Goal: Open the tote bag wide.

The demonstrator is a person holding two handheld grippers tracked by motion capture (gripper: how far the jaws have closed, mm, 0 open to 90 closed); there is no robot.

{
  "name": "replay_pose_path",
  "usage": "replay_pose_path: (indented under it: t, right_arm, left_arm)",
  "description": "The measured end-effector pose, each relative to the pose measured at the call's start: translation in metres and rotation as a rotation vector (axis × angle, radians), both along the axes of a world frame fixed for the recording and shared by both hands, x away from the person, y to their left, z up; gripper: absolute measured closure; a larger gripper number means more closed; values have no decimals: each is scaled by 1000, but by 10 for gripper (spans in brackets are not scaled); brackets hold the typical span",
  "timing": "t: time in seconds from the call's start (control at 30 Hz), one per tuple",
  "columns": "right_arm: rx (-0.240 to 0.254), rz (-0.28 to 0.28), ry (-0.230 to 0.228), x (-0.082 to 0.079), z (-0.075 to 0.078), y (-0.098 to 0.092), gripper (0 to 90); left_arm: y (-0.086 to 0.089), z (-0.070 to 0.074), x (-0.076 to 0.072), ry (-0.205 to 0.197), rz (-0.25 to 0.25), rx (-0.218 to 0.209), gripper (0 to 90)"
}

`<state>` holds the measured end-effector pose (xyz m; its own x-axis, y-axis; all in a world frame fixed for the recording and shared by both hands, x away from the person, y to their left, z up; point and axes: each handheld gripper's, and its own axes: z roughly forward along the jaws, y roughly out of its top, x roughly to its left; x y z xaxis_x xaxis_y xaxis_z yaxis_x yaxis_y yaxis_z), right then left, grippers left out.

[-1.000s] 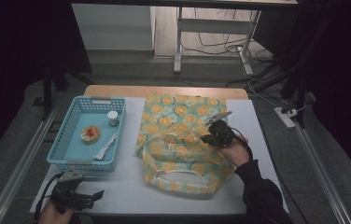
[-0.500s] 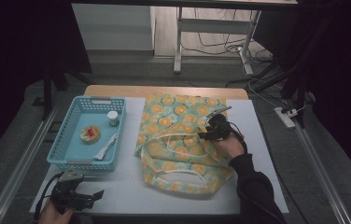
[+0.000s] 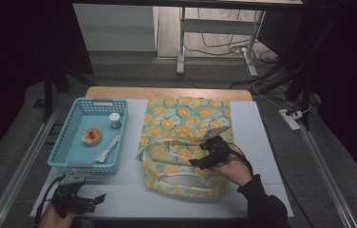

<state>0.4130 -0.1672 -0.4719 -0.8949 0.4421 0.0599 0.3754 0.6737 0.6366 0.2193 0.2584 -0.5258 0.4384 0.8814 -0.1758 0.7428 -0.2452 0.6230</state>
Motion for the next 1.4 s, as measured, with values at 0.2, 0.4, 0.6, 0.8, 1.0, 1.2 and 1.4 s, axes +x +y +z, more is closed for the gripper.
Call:
replay_pose_path:
  t: [0.2,0.4,0.6,0.8,1.0,1.2,1.4]
  right_arm:
    - [-85,9,19,4,-34,8,206]
    - [-137,13,-37,4,-47,9,238]
    - [-140,55,-41,2,-42,9,617]
    - [-141,74,-20,4,-40,10,899]
    - [-69,52,1,11,-26,6,899]
    - [-12,47,16,16,-9,7,900]
    - [57,46,14,23,8,15,900]
  left_arm:
    - [0,0,0,0,-1,-1,6]
    - [0,0,0,0,-1,2,6]
    - [-1,0,0,1,-2,6,7]
    - [-1,0,0,1,-1,5,7]
    - [0,0,1,4,0,3,7]
    - [0,0,1,3,1,3,7]
    - [0,0,1,3,2,0,6]
